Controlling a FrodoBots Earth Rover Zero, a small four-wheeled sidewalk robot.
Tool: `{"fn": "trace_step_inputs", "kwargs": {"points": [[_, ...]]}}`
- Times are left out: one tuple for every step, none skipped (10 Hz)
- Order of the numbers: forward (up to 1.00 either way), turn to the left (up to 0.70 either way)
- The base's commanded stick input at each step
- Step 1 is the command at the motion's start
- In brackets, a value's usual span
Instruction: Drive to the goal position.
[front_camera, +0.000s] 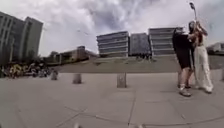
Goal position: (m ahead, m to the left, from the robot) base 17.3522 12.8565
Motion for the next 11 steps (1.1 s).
{"fn": "trace_step_inputs", "kwargs": {"points": [[0.7, 0.14], [0.7, 0.14], [0.7, 0.14], [0.7, 0.14], [0.7, 0.14], [0.7, 0.14], [0.7, 0.14], [0.7, 0.14], [0.7, 0.08], [0.7, 0.03], [0.7, 0.0]]}}
